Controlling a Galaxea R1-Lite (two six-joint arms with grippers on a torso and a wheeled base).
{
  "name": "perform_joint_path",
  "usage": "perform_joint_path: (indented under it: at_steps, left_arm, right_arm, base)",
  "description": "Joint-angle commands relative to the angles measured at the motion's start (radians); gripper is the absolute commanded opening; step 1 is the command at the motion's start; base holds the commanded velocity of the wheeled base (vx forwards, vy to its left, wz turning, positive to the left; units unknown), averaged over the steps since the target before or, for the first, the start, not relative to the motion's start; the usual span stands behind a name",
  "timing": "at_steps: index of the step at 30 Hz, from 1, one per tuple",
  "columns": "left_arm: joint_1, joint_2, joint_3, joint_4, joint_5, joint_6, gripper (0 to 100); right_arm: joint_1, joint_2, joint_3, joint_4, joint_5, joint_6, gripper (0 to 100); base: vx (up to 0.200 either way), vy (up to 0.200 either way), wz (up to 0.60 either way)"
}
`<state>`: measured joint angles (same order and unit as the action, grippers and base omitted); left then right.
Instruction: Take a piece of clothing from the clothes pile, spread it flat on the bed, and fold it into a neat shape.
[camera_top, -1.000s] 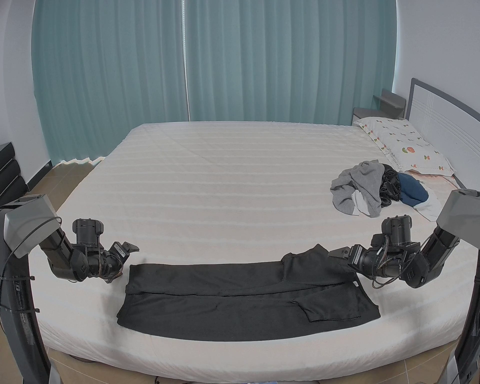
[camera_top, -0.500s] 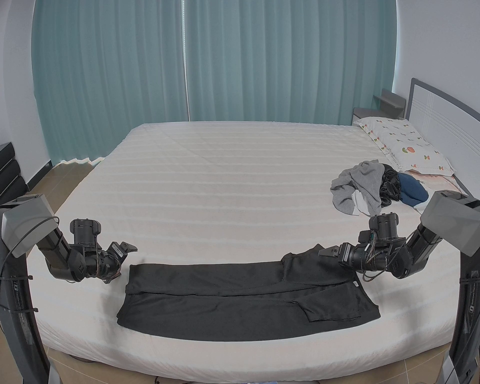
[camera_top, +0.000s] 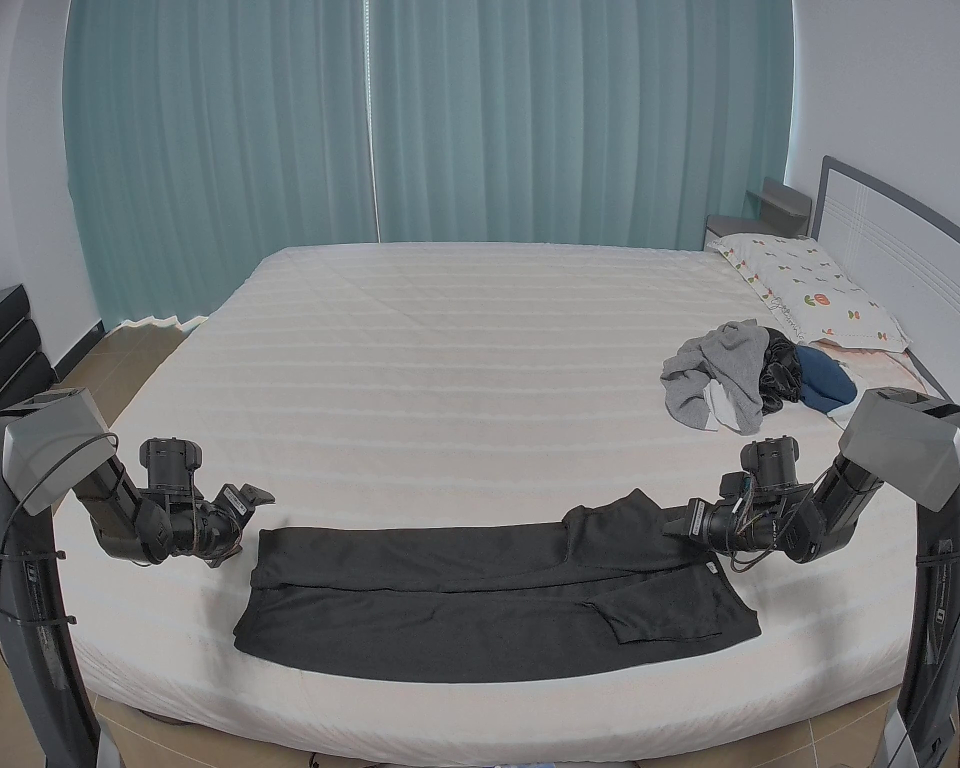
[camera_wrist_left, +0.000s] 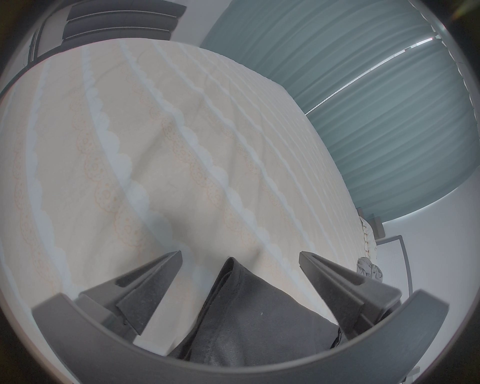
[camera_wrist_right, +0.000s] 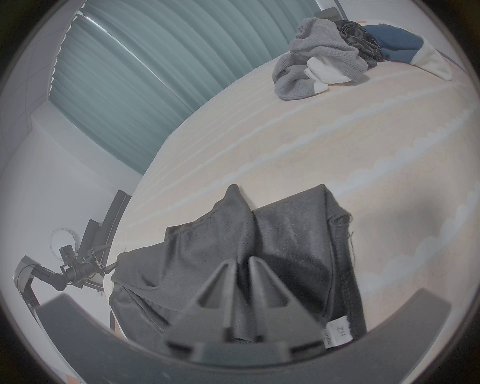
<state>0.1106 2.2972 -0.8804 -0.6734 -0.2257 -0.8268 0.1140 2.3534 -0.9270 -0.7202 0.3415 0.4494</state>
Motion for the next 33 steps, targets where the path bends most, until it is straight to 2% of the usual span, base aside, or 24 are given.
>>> perform_joint_path:
  at_steps: [1, 6, 11, 27, 28, 33]
  left_arm:
    - [0.001, -0.001, 0.0, 0.0, 0.0, 0.0, 100]
    - [0.0, -0.001, 0.0, 0.0, 0.0, 0.0, 100]
    - [0.0, -0.001, 0.0, 0.0, 0.0, 0.0, 100]
    - [0.001, -0.001, -0.002, 0.0, 0.0, 0.0, 100]
    - [0.0, -0.001, -0.002, 0.0, 0.0, 0.0, 100]
    - [0.001, -0.012, 0.005, 0.009, 0.0, 0.0, 100]
  right_arm:
    - [-0.008, -0.02, 0.02, -0.001, 0.001, -0.006, 0]
    - [-0.019, -0.049, 0.05, -0.004, 0.002, -0.008, 0]
    - [-0.028, -0.083, 0.108, -0.011, 0.037, -0.015, 0]
    - [-0.025, -0.094, 0.182, -0.019, 0.037, -0.057, 0]
    - [-0.025, -0.1, 0.18, -0.019, 0.037, -0.052, 100]
    - [-0.027, -0.141, 0.186, -0.018, 0.039, -0.028, 100]
  base:
    - [0.0, 0.0, 0.0]
    - [0.0, 0.0, 0.0]
    - [0.0, 0.0, 0.0]
    - [0.0, 0.0, 0.0]
    - [0.0, 0.0, 0.0]
    - [0.0, 0.0, 0.0]
